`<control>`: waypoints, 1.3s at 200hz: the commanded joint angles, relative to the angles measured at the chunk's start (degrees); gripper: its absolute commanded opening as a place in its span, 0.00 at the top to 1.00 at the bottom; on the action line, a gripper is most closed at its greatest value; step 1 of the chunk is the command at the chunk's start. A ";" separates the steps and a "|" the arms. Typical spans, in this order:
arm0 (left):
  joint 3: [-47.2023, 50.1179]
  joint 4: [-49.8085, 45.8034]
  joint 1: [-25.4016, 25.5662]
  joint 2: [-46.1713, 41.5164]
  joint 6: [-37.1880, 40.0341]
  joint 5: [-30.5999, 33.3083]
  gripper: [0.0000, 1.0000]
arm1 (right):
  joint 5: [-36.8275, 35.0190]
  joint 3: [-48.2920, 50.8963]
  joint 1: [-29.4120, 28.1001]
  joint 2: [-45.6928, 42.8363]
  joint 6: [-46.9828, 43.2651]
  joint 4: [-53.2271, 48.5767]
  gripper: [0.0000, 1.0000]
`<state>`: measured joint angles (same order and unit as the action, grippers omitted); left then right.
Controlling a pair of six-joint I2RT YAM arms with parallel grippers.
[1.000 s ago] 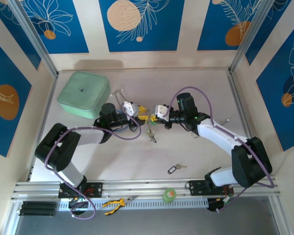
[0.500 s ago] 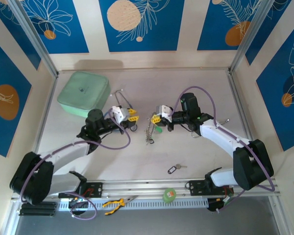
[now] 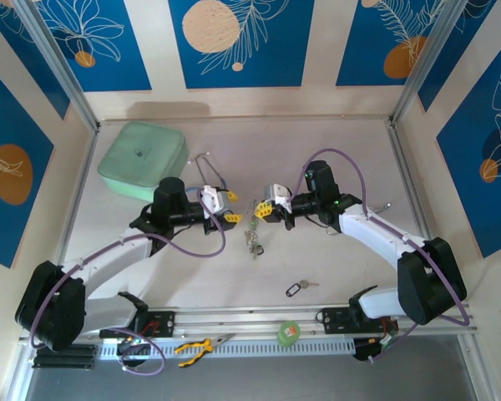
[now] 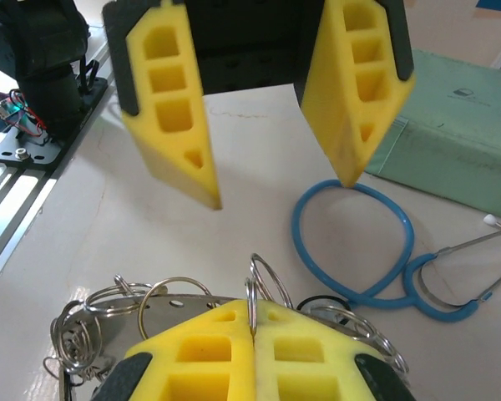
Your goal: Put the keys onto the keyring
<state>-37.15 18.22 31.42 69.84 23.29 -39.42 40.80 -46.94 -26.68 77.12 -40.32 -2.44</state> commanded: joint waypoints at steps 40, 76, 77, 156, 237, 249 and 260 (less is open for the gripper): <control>-2.05 1.09 1.82 3.22 1.86 0.16 0.48 | 2.90 -2.72 -1.56 -0.57 -0.88 -1.03 1.00; -2.75 3.11 1.86 5.16 1.65 4.52 0.51 | 3.32 -2.99 -2.30 -0.52 -1.08 -1.64 1.00; -2.76 3.17 1.83 5.14 1.66 4.65 0.51 | 3.32 -3.03 -2.32 -0.54 -1.12 -1.75 1.00; -1.59 12.81 1.64 6.41 -5.42 15.05 0.52 | 1.68 -4.31 -3.82 0.17 -5.29 -7.71 1.00; -2.14 4.72 1.67 5.90 -4.42 10.21 0.53 | -2.62 -2.66 -3.34 -0.84 -3.15 -3.83 1.00; -0.11 5.33 1.63 3.17 -2.69 12.01 0.58 | -2.76 -2.61 -3.15 -1.14 -2.93 -3.86 1.00; 1.35 4.78 1.65 0.83 -0.06 11.58 0.72 | -2.66 -2.46 -3.12 -1.29 -2.83 -3.80 1.00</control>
<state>-38.61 24.18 32.93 75.99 18.74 -28.29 38.11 -49.80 -30.09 77.14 -44.03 -7.75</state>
